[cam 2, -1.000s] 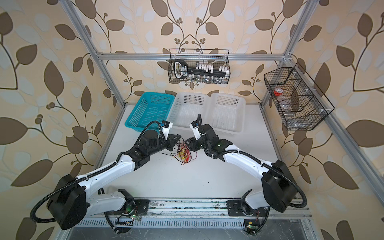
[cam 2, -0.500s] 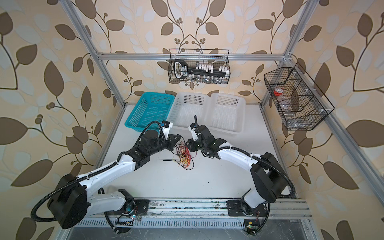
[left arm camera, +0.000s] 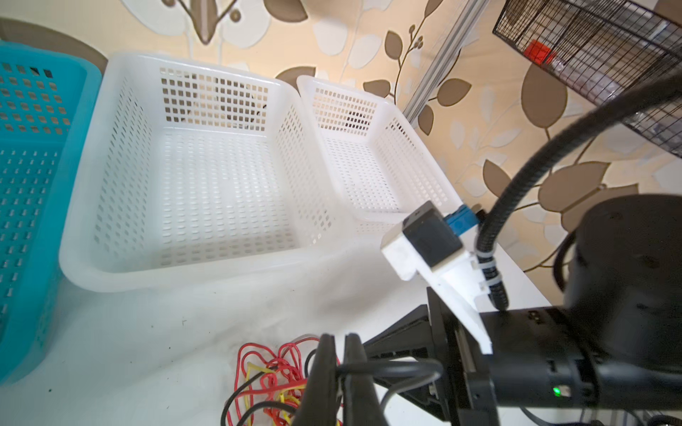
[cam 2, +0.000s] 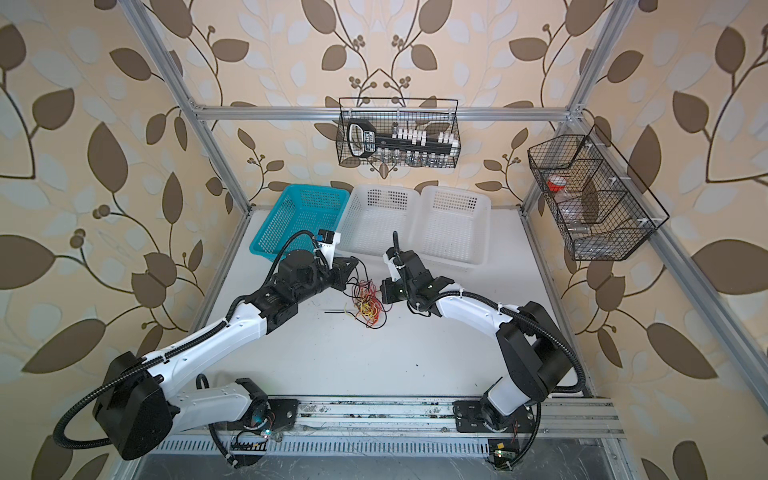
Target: Untangle the cables
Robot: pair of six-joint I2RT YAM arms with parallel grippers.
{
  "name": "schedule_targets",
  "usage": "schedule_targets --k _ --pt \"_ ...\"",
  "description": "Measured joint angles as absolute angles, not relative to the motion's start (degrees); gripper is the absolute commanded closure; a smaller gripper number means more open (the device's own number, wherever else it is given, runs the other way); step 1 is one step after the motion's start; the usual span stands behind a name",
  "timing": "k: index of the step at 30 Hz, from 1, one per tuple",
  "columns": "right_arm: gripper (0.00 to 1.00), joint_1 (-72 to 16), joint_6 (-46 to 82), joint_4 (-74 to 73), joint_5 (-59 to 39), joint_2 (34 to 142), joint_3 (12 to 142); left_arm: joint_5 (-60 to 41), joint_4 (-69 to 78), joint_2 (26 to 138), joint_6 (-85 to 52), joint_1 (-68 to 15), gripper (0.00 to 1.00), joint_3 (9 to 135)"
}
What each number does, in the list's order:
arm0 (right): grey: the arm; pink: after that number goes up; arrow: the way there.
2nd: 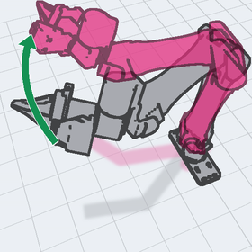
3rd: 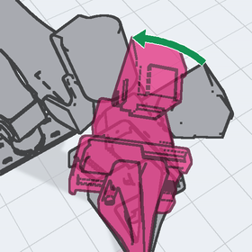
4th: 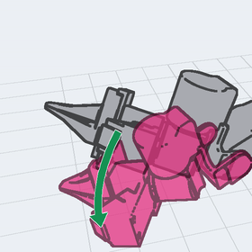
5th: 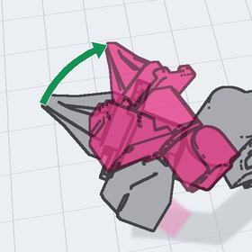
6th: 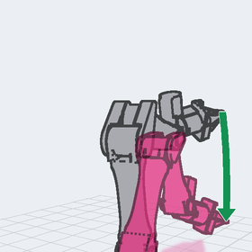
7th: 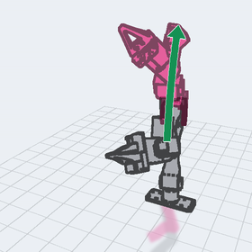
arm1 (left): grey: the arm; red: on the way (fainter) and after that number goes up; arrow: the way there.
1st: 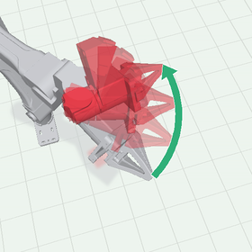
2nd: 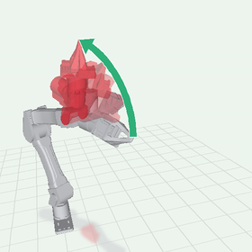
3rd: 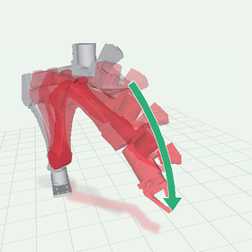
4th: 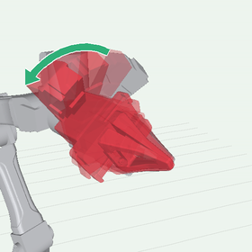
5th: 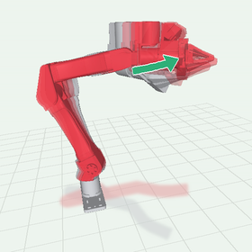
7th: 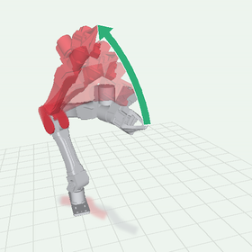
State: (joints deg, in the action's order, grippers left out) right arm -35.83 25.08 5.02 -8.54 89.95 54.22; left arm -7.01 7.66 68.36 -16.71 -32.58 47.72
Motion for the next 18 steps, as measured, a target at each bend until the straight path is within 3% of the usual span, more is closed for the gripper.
schedule_targets --k 12,18 --pt "0.59 -35.4 21.8 4.25 -7.88 81.73 51.51 -7.49 4.62 67.57 -16.45 -32.58 1.0 50.28" --pt "0.56 -36.49 21.96 4.27 -9.32 80.79 53.3 -8.49 4.27 67.59 -16.47 -32.58 1.0 50.28"
